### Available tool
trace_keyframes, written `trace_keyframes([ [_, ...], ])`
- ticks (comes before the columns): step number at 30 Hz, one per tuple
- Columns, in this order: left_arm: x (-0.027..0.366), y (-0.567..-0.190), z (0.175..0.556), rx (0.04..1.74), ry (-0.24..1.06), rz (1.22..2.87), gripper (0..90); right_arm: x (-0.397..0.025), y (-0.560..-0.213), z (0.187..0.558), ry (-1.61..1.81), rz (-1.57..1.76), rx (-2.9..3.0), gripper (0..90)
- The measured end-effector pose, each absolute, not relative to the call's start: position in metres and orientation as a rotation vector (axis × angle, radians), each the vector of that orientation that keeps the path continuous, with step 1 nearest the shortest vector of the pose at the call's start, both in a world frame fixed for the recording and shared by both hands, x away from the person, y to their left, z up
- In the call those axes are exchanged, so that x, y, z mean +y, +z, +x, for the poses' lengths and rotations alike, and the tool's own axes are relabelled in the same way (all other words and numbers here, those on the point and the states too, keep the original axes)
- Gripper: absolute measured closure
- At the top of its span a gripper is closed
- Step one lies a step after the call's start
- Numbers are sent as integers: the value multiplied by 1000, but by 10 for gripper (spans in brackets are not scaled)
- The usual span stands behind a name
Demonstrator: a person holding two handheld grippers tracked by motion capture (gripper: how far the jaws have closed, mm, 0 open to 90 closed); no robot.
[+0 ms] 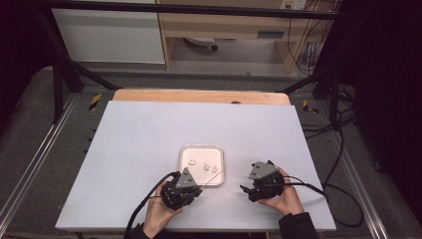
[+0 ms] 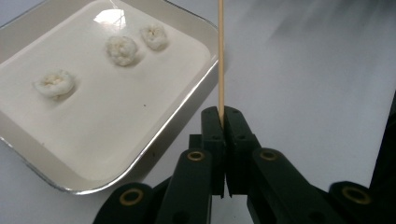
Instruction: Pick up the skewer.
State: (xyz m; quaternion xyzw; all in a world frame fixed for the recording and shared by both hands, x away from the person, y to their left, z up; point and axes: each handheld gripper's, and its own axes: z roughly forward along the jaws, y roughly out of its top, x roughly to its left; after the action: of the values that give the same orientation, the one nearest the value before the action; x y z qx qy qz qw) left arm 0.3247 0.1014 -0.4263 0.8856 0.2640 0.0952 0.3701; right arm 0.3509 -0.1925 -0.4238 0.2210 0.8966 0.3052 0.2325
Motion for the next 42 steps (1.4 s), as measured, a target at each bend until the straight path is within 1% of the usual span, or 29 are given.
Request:
trace_keyframes([
  [2, 108, -428, 321, 705, 247, 2214, 881, -192, -423, 351, 859, 652, 2469, 172],
  [6, 114, -430, 316, 735, 274, 2150, 881, -191, -423, 353, 876, 735, 2483, 141],
  [11, 119, -433, 312, 771, 294, 2098, 881, -190, -421, 355, 921, 811, 2488, 84],
  [18, 128, -435, 305, 816, 325, 1995, 881, -187, -418, 358, 1036, 907, 2474, 40],
  [27, 137, -441, 301, 843, 317, 1960, 881, -183, -416, 368, 1143, 1043, 2431, 16],
  [32, 142, -445, 301, 865, 303, 1936, 881, -176, -414, 373, 1126, 1060, 2422, 8],
  [42, 156, -446, 298, 892, 317, 1888, 881, -144, -411, 386, 1126, 1025, 2429, 8],
])
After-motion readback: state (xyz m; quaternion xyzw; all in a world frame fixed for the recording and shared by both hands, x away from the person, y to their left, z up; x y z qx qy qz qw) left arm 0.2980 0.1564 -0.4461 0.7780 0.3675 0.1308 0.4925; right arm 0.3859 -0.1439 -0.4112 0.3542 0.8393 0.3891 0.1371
